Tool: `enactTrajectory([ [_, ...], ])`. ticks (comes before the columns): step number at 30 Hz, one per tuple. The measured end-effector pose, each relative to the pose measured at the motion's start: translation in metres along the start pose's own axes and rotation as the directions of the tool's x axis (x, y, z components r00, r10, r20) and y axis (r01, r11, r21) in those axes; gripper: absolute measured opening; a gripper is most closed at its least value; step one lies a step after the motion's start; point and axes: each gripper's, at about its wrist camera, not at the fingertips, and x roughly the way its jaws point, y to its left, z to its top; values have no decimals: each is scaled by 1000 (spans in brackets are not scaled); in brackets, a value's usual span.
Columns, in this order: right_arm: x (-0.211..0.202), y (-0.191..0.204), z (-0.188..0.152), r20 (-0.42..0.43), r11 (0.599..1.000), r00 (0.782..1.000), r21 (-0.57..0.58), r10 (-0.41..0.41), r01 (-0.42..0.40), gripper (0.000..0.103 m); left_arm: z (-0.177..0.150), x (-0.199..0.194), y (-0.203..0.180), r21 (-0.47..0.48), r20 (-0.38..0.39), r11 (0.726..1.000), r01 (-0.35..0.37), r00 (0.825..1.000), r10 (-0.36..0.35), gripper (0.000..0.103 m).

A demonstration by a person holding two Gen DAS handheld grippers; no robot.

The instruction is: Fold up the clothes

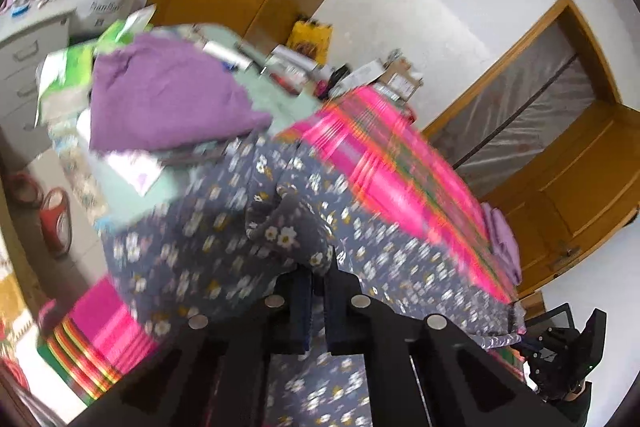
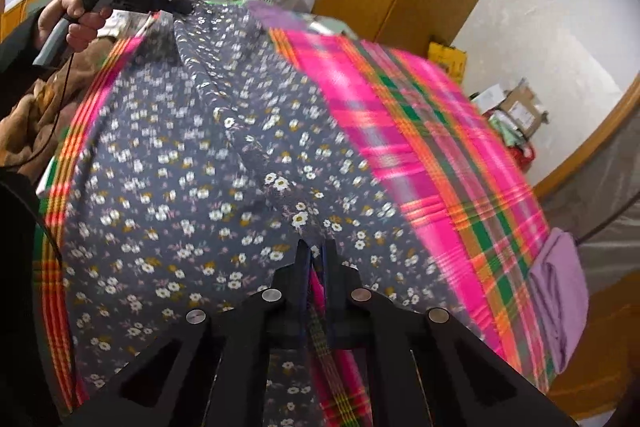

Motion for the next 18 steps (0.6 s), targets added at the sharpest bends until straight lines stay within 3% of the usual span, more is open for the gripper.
enactTrajectory([
  [6, -47, 22, 15, 117, 999, 992, -28, 36, -33, 1, 23, -24, -11, 27, 59, 998, 51, 997, -52, 4],
  [10, -42, 49, 17, 79, 994, 996, -108, 36, -28, 1, 19, -23, -5, 25, 40, 999, 44, 998, -45, 4],
  [13, -28, 44, 12, 72, 993, 997, -114, 20, -12, 10, 11, -23, -1, 20, 23, 999, 51, 998, -51, 4],
  [15, -21, 32, 11, 75, 995, 997, -95, 31, -24, 23, 6, -31, -3, 33, 27, 997, 64, 998, -64, 4],
  [18, -4, 9, 9, 56, 996, 996, -69, 67, -63, 29, -2, -42, -5, 65, 33, 995, 81, 996, -84, 4],
])
